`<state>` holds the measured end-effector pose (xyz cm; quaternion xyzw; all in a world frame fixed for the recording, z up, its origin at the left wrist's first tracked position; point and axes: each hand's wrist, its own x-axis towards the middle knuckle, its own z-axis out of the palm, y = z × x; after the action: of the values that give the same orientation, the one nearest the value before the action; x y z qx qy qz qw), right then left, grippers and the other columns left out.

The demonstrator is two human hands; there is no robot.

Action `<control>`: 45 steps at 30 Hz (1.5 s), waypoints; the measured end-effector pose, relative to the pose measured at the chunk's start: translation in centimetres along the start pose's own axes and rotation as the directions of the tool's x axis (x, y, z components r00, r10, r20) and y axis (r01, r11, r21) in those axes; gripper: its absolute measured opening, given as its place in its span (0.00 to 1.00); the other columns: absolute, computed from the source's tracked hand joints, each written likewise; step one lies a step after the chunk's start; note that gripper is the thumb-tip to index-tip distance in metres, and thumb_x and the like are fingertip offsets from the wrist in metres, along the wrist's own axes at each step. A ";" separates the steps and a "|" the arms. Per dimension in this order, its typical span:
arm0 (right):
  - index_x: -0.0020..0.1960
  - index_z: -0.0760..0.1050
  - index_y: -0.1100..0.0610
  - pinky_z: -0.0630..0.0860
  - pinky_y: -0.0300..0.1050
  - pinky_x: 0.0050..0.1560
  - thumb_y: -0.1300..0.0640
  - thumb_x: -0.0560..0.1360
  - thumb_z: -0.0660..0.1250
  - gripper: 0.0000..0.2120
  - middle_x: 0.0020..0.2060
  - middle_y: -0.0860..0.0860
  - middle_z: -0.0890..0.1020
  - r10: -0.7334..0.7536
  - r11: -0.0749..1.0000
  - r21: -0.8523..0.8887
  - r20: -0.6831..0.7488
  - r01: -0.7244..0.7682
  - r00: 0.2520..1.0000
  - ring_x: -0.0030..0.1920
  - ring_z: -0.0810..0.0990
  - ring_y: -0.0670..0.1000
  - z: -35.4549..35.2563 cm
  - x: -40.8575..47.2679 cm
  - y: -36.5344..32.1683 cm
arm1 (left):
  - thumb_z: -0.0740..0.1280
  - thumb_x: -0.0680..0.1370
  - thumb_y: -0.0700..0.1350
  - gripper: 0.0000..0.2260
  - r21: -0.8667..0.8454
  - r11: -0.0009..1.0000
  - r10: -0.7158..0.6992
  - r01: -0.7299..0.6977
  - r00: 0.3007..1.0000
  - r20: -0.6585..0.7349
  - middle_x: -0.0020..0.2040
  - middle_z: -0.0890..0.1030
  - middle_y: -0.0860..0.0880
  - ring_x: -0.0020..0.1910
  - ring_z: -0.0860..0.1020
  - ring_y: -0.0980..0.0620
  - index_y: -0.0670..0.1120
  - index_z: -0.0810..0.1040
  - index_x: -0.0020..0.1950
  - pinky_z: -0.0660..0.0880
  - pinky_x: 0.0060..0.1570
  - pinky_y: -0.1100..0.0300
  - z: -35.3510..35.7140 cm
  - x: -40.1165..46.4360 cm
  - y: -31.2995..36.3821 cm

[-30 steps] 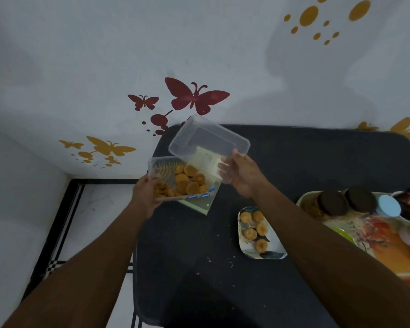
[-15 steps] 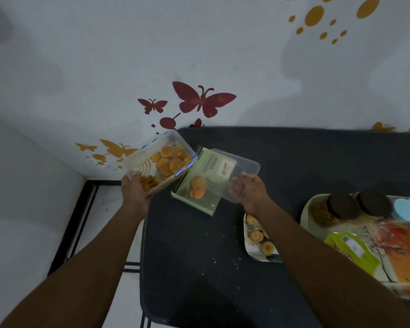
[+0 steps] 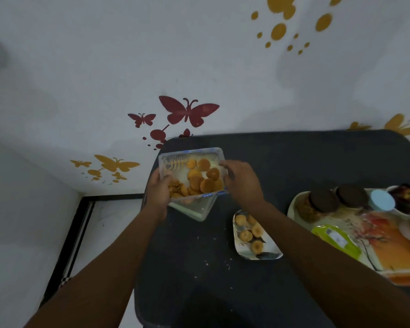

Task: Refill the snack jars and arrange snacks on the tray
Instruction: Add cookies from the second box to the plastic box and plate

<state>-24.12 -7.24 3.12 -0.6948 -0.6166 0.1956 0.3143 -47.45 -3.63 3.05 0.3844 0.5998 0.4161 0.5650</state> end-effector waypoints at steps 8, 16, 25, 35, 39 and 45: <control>0.71 0.72 0.42 0.69 0.59 0.70 0.46 0.73 0.71 0.27 0.75 0.49 0.69 -0.205 0.786 -0.439 0.480 0.436 0.853 0.74 0.67 0.55 -3.4 -0.9 -0.1 | 0.61 0.86 0.51 0.12 0.266 0.952 0.065 -0.150 0.951 0.301 0.56 0.83 0.51 0.50 0.86 0.54 0.58 0.73 0.69 0.84 0.44 0.57 5.1 -3.1 1.8; 0.74 0.68 0.44 0.62 0.60 0.73 0.50 0.75 0.71 0.29 0.75 0.46 0.69 -0.150 0.719 -0.476 0.605 0.507 0.782 0.75 0.64 0.54 -6.5 -4.2 1.0 | 0.63 0.85 0.46 0.09 0.299 0.946 0.013 -0.128 0.934 0.358 0.55 0.83 0.51 0.54 0.84 0.50 0.62 0.77 0.55 0.82 0.54 0.51 8.5 -4.8 1.2; 0.65 0.74 0.48 0.70 0.45 0.52 0.54 0.75 0.72 0.19 0.60 0.49 0.75 -0.099 0.791 -0.427 0.618 0.438 0.780 0.60 0.75 0.52 -8.0 -5.4 3.2 | 0.66 0.83 0.48 0.08 0.323 0.937 0.027 -0.133 0.950 0.312 0.51 0.84 0.55 0.52 0.83 0.54 0.62 0.80 0.50 0.78 0.46 0.57 10.9 -5.2 -0.5; 0.59 0.73 0.50 0.79 0.46 0.50 0.56 0.75 0.70 0.14 0.51 0.45 0.78 0.007 0.967 -0.227 0.474 0.114 0.880 0.53 0.80 0.51 -7.5 -6.1 6.7 | 0.64 0.83 0.47 0.10 0.358 0.928 0.058 -0.099 0.991 0.123 0.51 0.78 0.58 0.46 0.75 0.60 0.57 0.75 0.64 0.68 0.37 0.62 12.4 -4.5 -1.4; 0.53 0.73 0.51 0.71 0.42 0.41 0.57 0.72 0.74 0.13 0.45 0.45 0.78 0.162 0.986 0.026 0.159 -0.168 0.974 0.46 0.79 0.47 -7.6 -7.0 9.7 | 0.63 0.83 0.46 0.19 0.383 0.916 0.131 -0.123 0.991 0.007 0.60 0.77 0.53 0.50 0.77 0.54 0.54 0.71 0.74 0.71 0.41 0.62 12.7 -4.3 -1.6; 0.50 0.73 0.54 0.76 0.46 0.45 0.54 0.72 0.74 0.12 0.44 0.48 0.80 0.326 0.945 -0.117 0.379 -0.304 0.866 0.46 0.79 0.50 -5.6 -9.4 14.3 | 0.62 0.84 0.47 0.21 0.411 0.903 0.187 -0.127 0.976 -0.110 0.68 0.78 0.47 0.61 0.77 0.49 0.54 0.68 0.77 0.77 0.57 0.51 12.2 -4.1 -2.7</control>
<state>-11.47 -18.10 -3.60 -0.7406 -0.5505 0.3630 0.1291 -35.00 -7.59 1.76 0.5076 0.6795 0.3555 0.3927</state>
